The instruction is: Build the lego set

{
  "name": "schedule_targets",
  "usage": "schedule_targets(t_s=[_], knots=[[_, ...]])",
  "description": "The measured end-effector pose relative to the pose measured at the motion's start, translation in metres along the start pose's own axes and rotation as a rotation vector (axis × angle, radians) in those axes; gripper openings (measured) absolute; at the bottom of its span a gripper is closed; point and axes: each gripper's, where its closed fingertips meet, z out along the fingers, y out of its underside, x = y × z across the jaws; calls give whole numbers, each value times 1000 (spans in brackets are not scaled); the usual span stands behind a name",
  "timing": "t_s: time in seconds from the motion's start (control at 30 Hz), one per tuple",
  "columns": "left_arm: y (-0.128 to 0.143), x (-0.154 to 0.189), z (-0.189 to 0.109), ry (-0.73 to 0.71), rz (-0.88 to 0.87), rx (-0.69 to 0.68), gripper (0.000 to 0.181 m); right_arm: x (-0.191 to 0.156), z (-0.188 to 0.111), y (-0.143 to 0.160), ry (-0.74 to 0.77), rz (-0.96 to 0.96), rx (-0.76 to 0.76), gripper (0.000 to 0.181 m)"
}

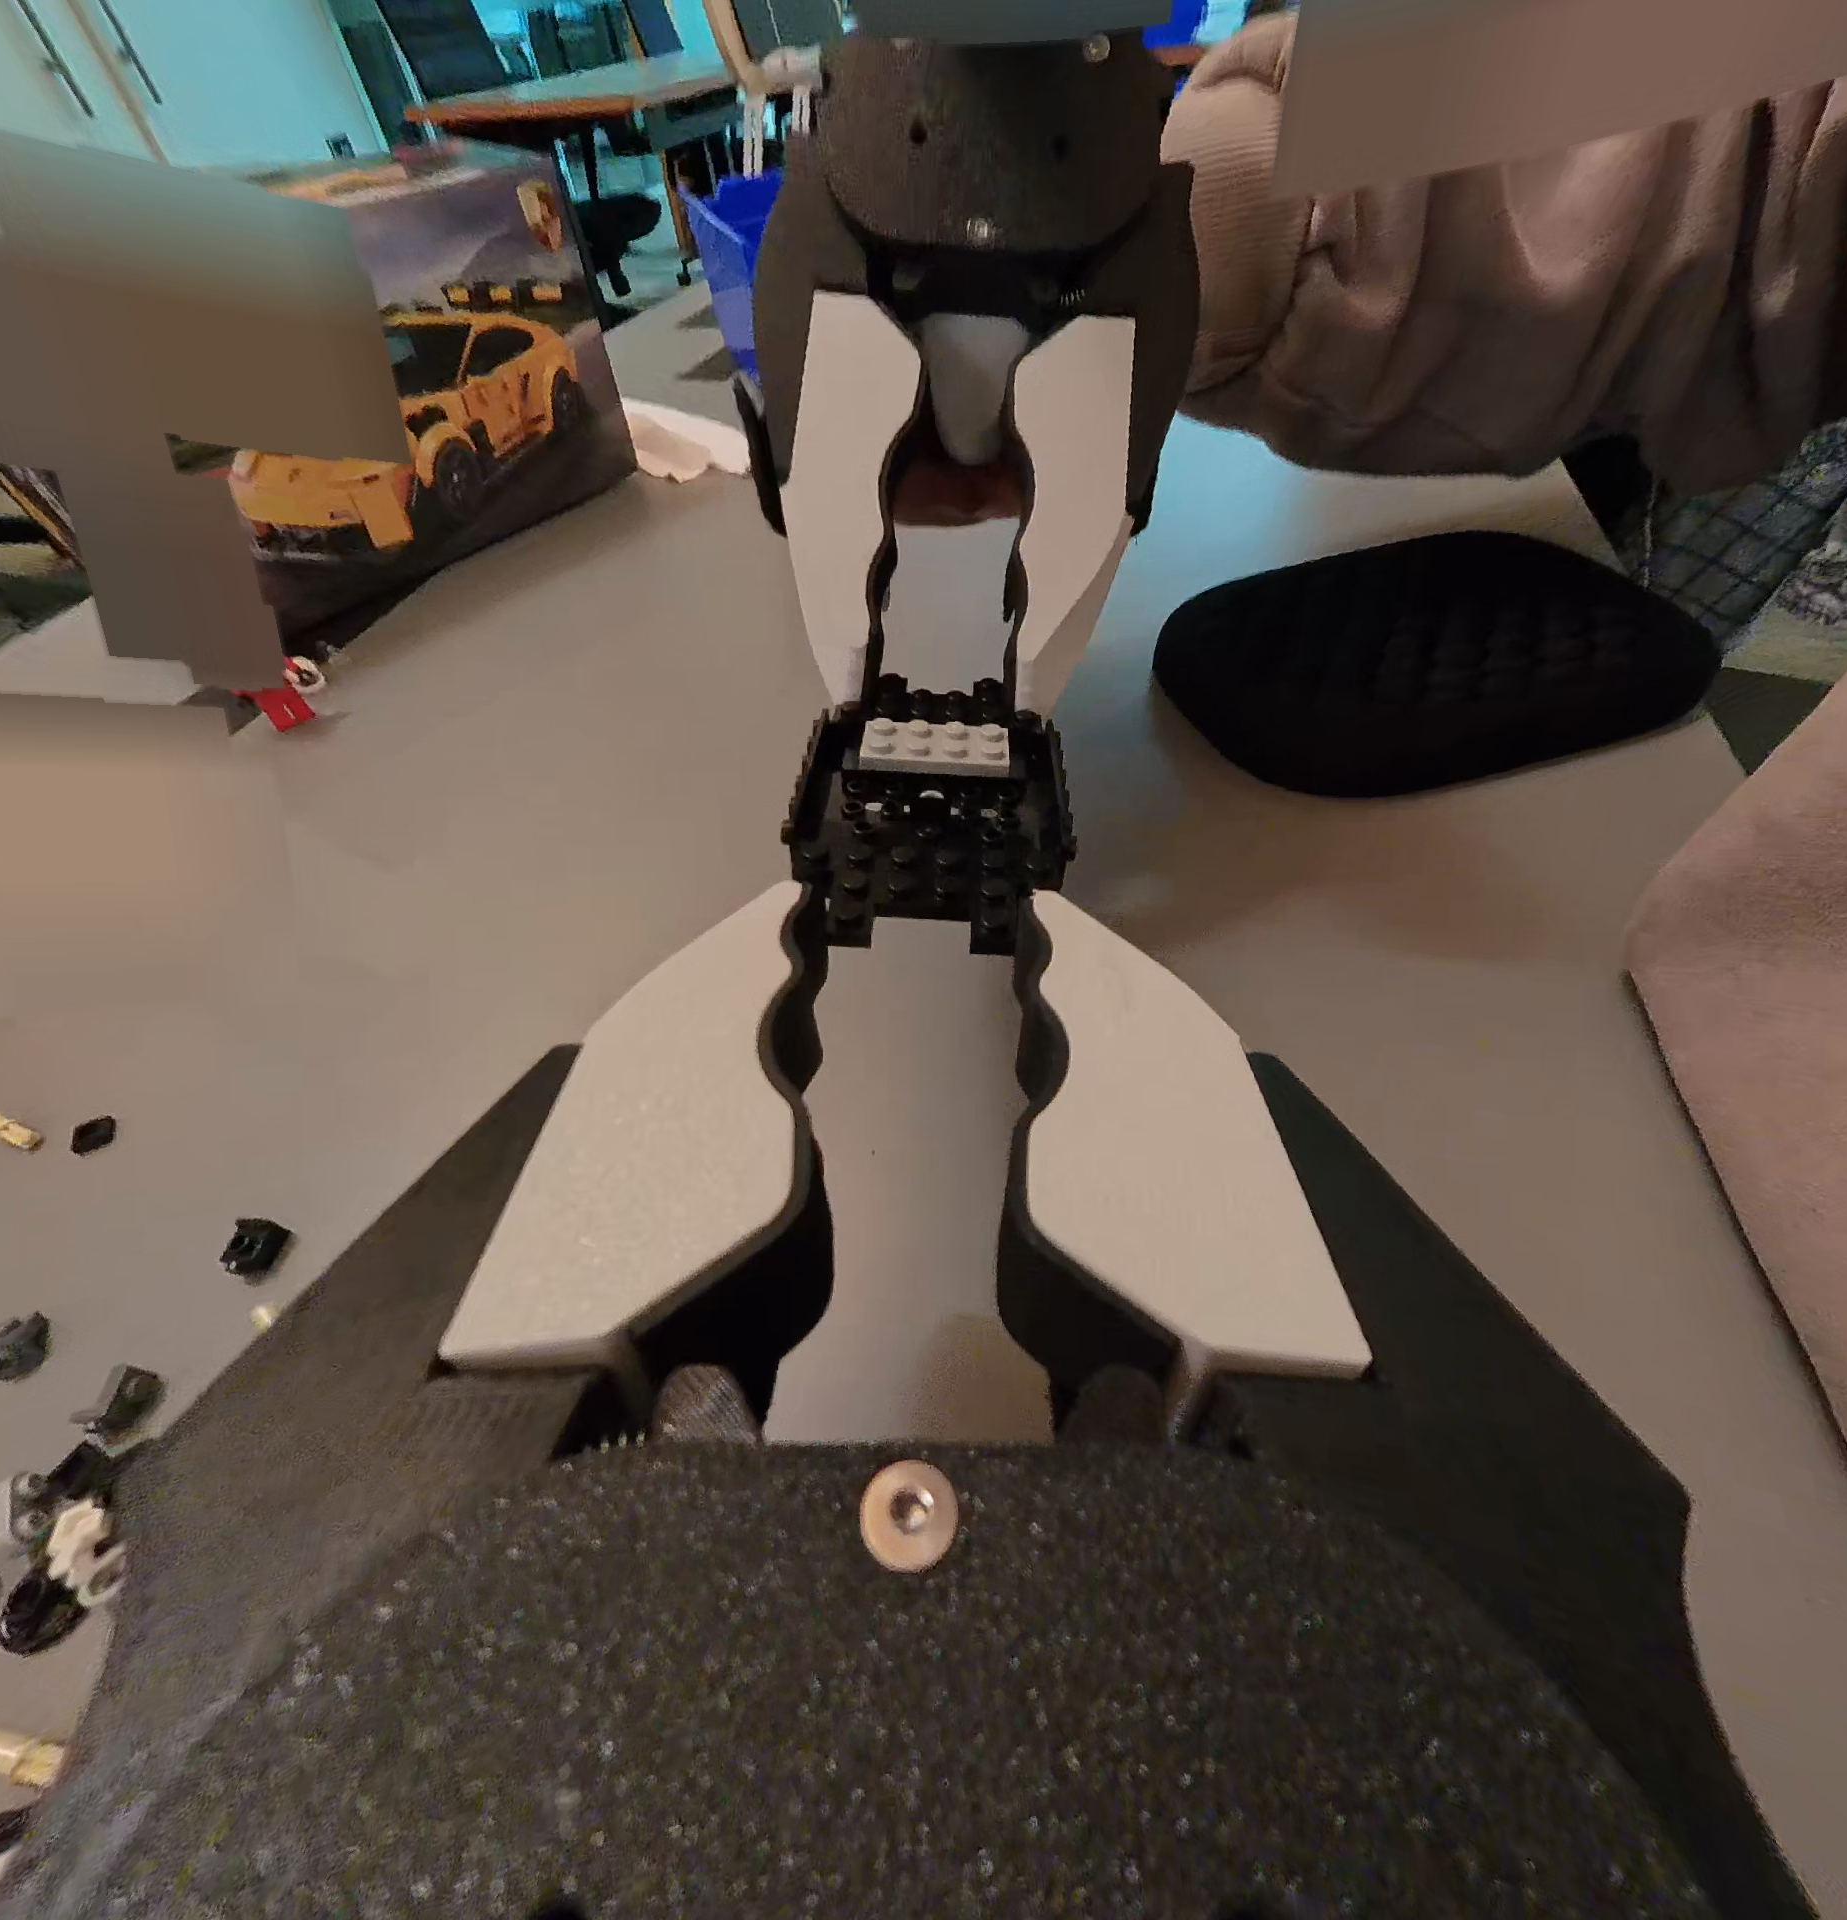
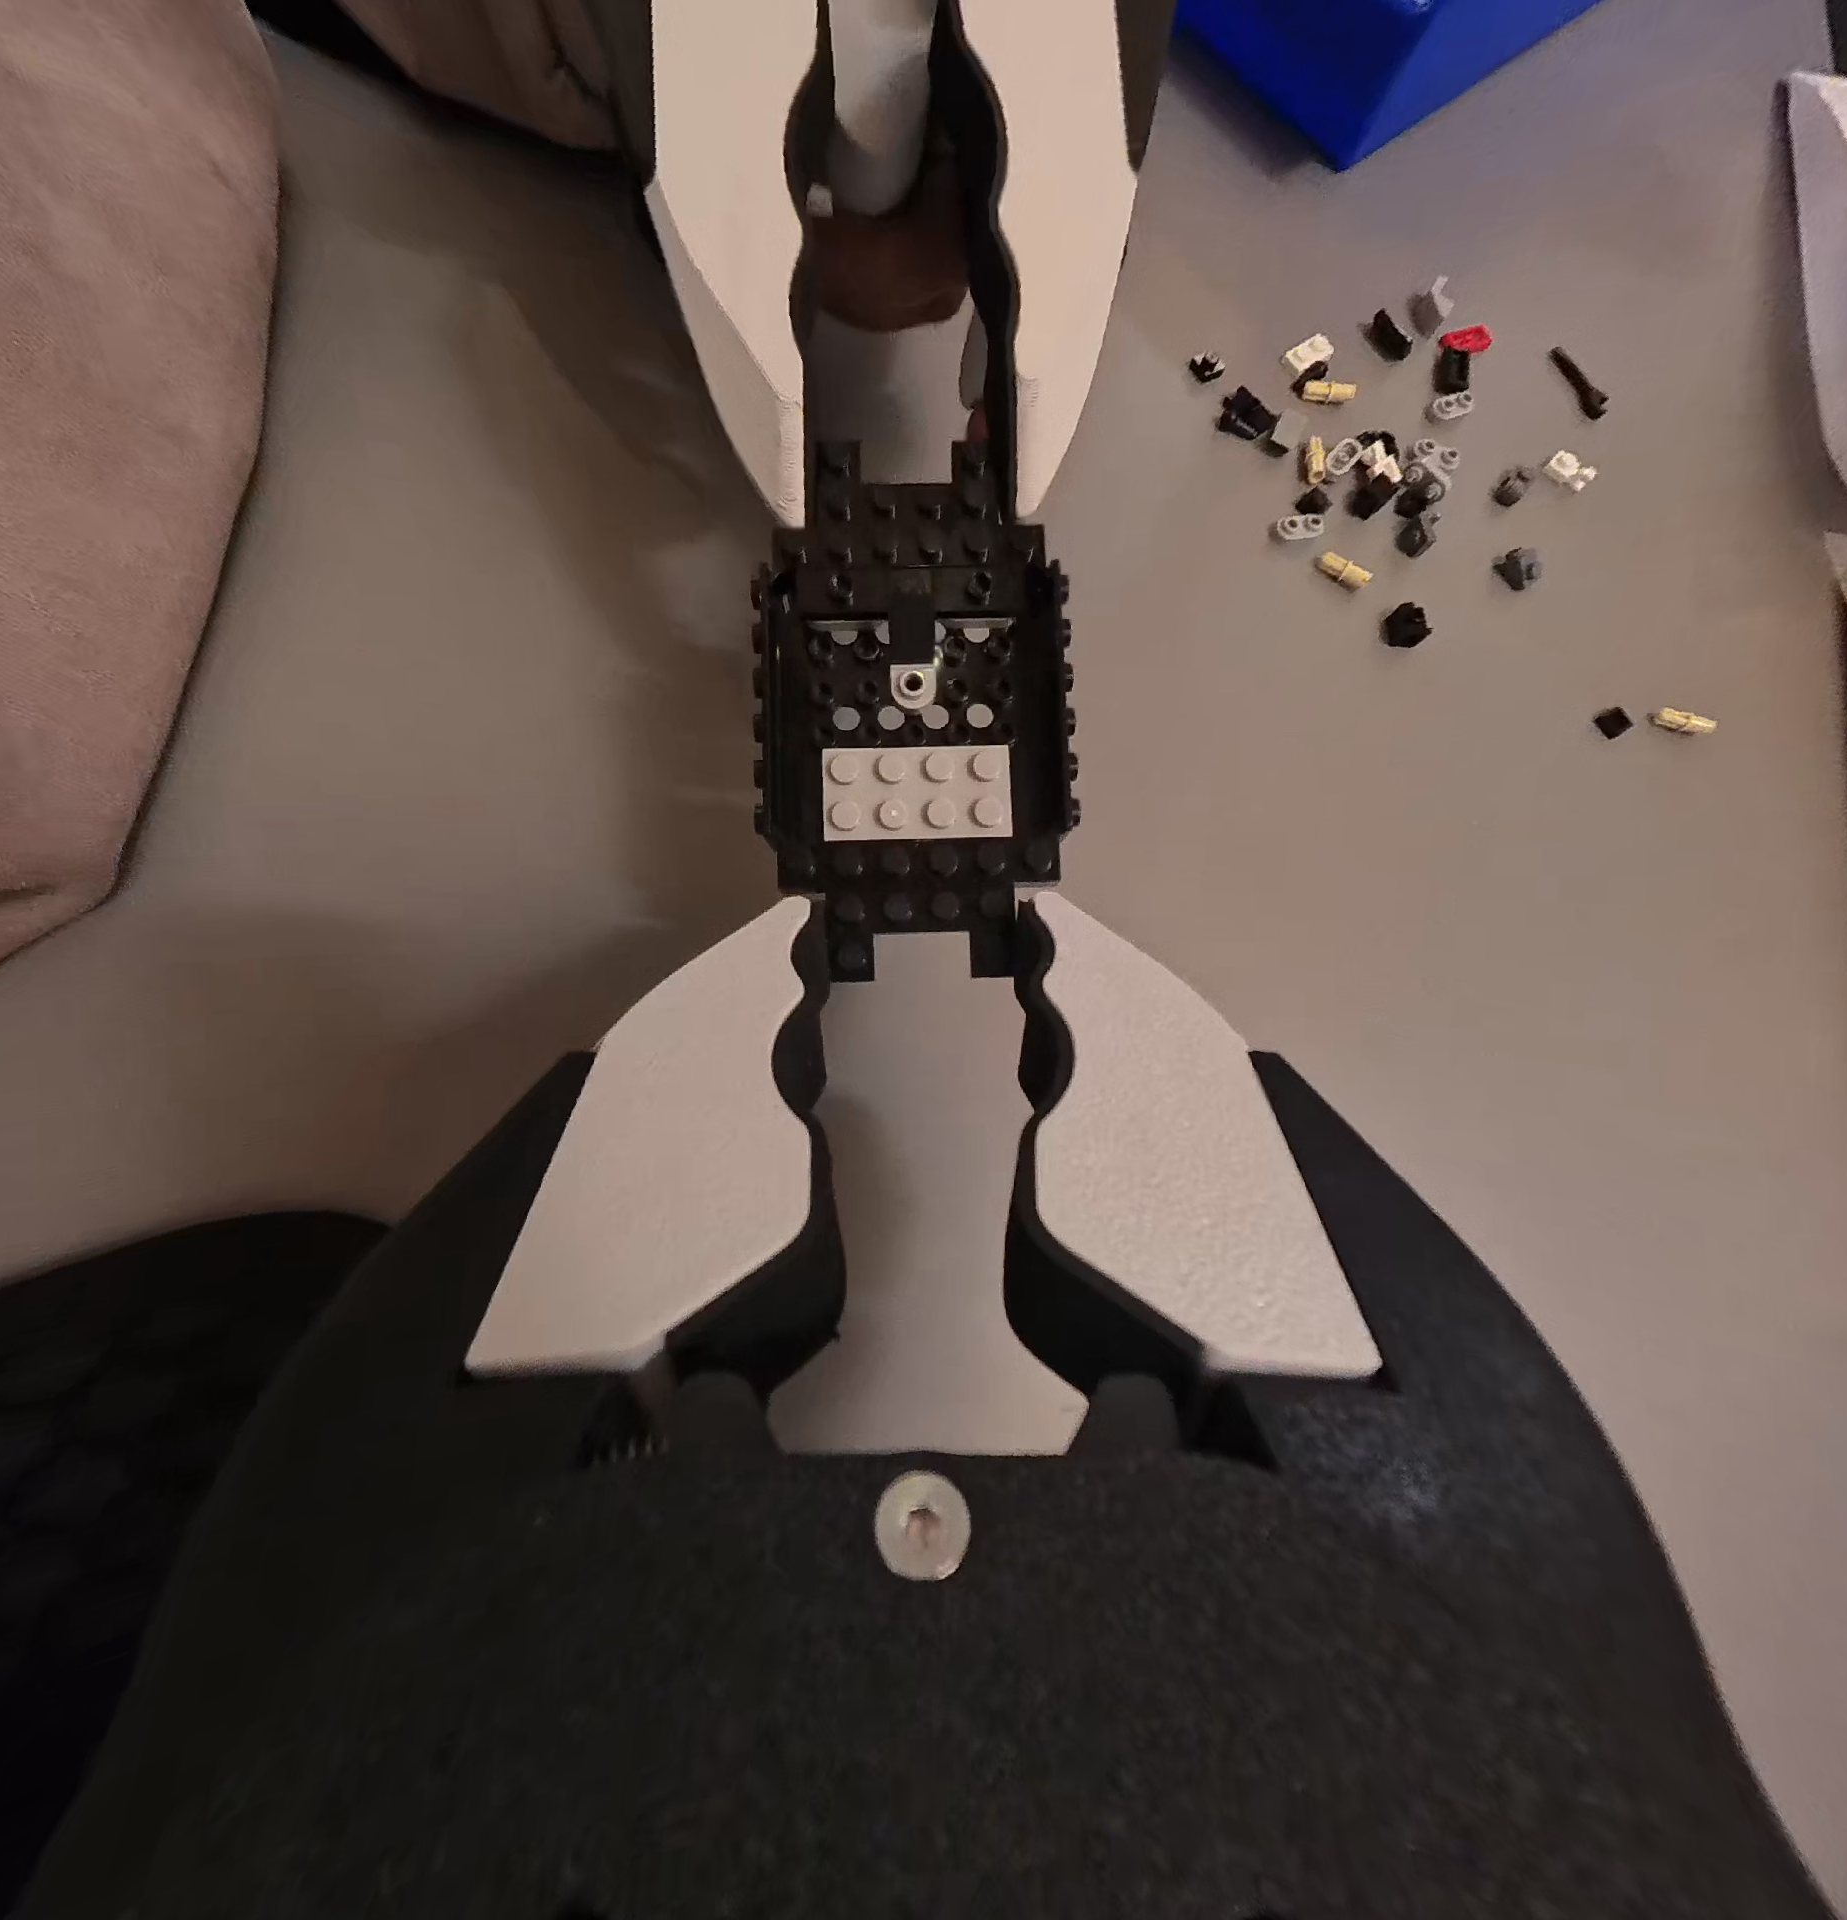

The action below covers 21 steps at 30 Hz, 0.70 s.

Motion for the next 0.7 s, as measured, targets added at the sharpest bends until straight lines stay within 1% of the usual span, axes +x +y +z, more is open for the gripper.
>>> schedule_targets(t_s=[0.3,0.43,0.57,0.7], knots=[[19,-2,9,-41,24,-104,34,5,7,18,-62,-12,-21,34],[26,-6,10,-51,-4,-134,34,11,12,22,-84,-27,-39,34],[39,-13,10,-77,-24,-209,32,19,18,34,-104,-35,-84,34],[31,-28,3,-127,-93,-143,29,28,22,46,-106,-29,-114,34]])
